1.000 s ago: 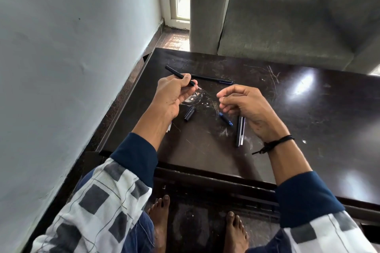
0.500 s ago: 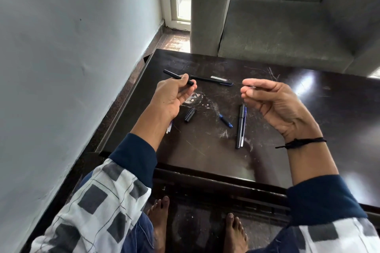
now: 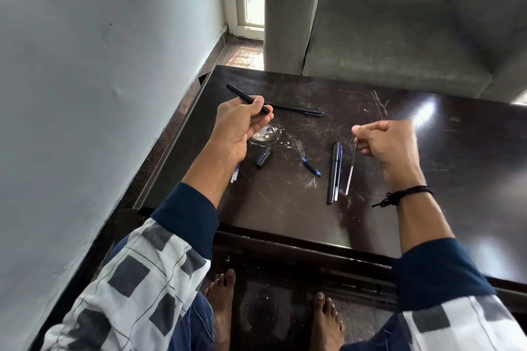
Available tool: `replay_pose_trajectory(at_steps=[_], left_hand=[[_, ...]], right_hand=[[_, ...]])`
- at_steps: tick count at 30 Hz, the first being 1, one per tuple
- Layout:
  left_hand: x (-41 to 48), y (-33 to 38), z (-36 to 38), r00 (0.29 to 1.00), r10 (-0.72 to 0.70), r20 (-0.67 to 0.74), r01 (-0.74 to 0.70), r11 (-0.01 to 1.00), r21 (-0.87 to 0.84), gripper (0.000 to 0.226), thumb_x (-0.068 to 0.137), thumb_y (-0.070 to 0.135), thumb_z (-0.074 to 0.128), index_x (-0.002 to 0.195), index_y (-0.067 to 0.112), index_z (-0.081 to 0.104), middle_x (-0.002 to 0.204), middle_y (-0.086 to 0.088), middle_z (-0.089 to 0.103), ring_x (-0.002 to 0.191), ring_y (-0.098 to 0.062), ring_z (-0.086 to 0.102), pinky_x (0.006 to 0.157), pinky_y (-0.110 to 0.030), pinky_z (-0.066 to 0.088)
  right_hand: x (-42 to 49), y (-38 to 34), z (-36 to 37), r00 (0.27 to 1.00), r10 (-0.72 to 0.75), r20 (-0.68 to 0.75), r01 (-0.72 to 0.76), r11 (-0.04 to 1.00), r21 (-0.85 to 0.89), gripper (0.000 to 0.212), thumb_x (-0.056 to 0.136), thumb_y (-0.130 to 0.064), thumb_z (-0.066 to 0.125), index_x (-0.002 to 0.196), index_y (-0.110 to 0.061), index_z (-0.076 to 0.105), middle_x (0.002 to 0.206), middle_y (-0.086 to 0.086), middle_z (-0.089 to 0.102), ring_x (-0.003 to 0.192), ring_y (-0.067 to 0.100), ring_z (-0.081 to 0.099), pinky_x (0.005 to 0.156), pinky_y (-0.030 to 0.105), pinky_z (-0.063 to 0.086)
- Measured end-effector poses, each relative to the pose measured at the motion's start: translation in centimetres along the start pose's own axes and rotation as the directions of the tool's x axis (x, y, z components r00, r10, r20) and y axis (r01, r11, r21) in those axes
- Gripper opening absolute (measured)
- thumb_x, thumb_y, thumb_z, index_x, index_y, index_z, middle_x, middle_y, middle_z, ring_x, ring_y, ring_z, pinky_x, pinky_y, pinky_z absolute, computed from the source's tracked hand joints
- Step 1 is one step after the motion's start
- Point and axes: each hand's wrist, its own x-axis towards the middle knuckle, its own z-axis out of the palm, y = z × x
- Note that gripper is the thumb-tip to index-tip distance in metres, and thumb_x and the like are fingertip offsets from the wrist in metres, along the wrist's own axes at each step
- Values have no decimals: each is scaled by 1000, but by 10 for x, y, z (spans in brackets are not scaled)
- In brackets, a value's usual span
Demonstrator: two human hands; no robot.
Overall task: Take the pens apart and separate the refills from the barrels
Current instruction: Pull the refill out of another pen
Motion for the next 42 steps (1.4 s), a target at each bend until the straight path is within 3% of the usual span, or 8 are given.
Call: replay_pose_trajectory(at_steps=[6,12,16,20,24,29,35,42], left_hand=[[1,6,-5,1000,14,-8,-15,1000,-11,8,94,6,67,87,7,68,87,-16,74,75,-21,74,68,-24,60],[2,7,-9,1000,18,14,-17,1000,-12,3,94,7,68,92,5,69,88,-15,75,77,-21,74,71,-25,61],[5,12,-12,1000,23,-5,-23,1000,-4,4,93,9,69,89,8,69,86,-13,76,80,-22,74,72,-25,60],[6,19,-19,998,43,-35,-43,999,-8,2,93,11,69,93,9,69,87,-10,78,84,-20,75,72,-23,59],[7,20,-22,997,64,-38,-63,998,17,2,94,13,68,93,12,70,87,-7,78,85,-16,74,74,-21,58],[8,17,-23,996,85,-24,-84,995,50,5,95,13,67,93,11,71,88,-8,78,85,-15,73,79,-21,58],[7,16,-25,995,97,-16,-95,992,83,6,95,14,67,91,14,71,91,-8,78,85,-14,72,77,-21,57],[7,16,-25,996,86,-11,-85,994,63,4,94,13,69,90,14,71,89,-9,78,82,-15,70,75,-21,57]], right_hand=[[-6,10,17,997,7,-78,-27,966,-258,21,80,-41,80,79,-19,79,81,8,77,91,30,73,94,39,56],[-11,7,22,995,48,-86,-74,940,-334,33,85,-50,70,79,-18,77,83,8,77,95,33,72,96,39,55],[-30,-15,30,987,-113,-118,56,910,-411,26,92,-42,66,98,-21,79,102,6,76,107,35,66,91,36,49],[-55,-26,67,920,-373,122,390,833,-392,12,90,-29,69,95,-23,79,95,-5,76,94,18,70,81,28,49],[-79,-19,106,686,-572,449,724,601,-340,12,91,-21,71,99,-18,80,95,0,69,92,26,64,82,37,54],[-92,-15,126,510,-586,630,859,391,-332,23,96,-29,64,115,-32,77,107,-4,64,103,26,52,87,43,46],[-94,-18,134,500,-530,685,865,346,-363,29,101,-31,55,123,-37,73,118,-6,61,113,23,47,93,42,42],[-92,-15,132,537,-572,620,842,325,-429,18,91,-19,62,98,-27,76,105,-4,64,102,24,50,84,41,46]])
